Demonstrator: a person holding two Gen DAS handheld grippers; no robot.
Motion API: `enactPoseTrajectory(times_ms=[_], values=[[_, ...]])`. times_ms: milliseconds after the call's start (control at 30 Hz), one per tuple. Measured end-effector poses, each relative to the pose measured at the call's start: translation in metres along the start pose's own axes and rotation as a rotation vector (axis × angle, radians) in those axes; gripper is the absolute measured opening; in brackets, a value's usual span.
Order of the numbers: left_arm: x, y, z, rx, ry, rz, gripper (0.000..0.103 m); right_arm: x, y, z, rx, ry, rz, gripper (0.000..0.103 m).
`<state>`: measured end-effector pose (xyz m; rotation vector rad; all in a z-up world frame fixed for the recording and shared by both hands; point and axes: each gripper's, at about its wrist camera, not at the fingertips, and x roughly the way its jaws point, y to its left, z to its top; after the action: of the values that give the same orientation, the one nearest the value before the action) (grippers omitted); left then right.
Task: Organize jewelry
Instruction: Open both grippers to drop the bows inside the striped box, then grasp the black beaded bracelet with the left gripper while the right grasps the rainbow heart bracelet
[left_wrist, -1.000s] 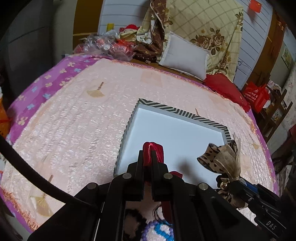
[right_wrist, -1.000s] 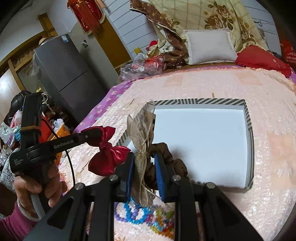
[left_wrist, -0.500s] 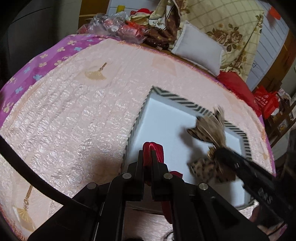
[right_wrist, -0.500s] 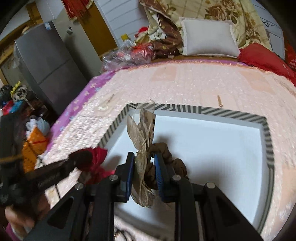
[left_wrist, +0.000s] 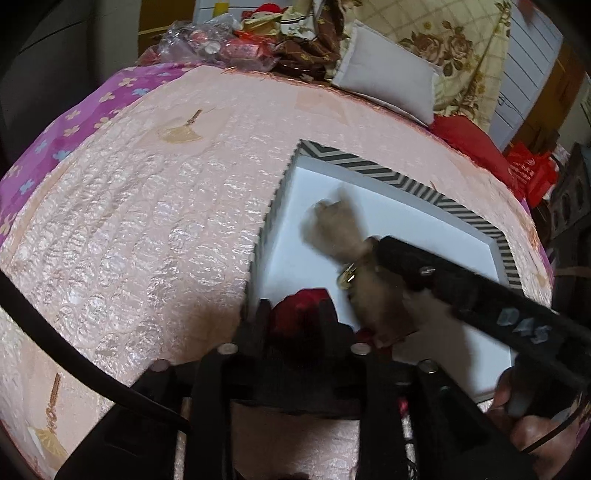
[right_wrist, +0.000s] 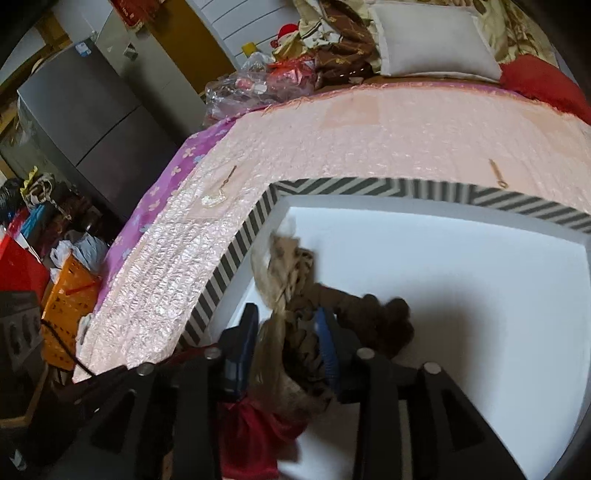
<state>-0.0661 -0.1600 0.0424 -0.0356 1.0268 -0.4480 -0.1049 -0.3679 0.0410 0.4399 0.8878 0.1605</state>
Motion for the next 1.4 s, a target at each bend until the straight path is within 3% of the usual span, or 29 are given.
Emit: enactPoseTrajectory(times_ms=[33,100,367,600,700,1067,1233,1400], values=[[-0.003,-0.001,-0.001,0.003,-0.009,0.003,0.035,-0.007,-0.003,0.0,0.017,-0.009,0.009,0.049],[-0.01,-0.001,-0.002,0.002,-0.034,0.019,0.042,-0.027,-0.009,-0.002,0.048,-0.043,0.04,0.052],[-0.042,-0.003,-0.012,0.019,-0.079,0.048,0.043,-0.101,-0.012,-0.029,-0.008,-0.103,0.007,0.057],[-0.077,-0.016,-0.033,0.06,-0.138,0.091,0.043,-0.152,-0.026,-0.076,0.02,-0.15,-0.038,0.058],[-0.087,-0.021,-0.043,0.068,-0.146,0.099,0.043,-0.17,-0.025,-0.096,-0.019,-0.165,-0.1,0.058],[-0.112,-0.03,-0.081,0.103,-0.165,0.127,0.043,-0.213,-0.03,-0.147,-0.016,-0.173,-0.122,0.06],[-0.115,-0.023,-0.09,0.079,-0.149,0.12,0.043,-0.227,-0.032,-0.159,-0.017,-0.174,-0.129,0.07],[-0.114,-0.01,-0.1,0.036,-0.125,0.114,0.043,-0.224,-0.035,-0.172,-0.029,-0.144,-0.128,0.07]])
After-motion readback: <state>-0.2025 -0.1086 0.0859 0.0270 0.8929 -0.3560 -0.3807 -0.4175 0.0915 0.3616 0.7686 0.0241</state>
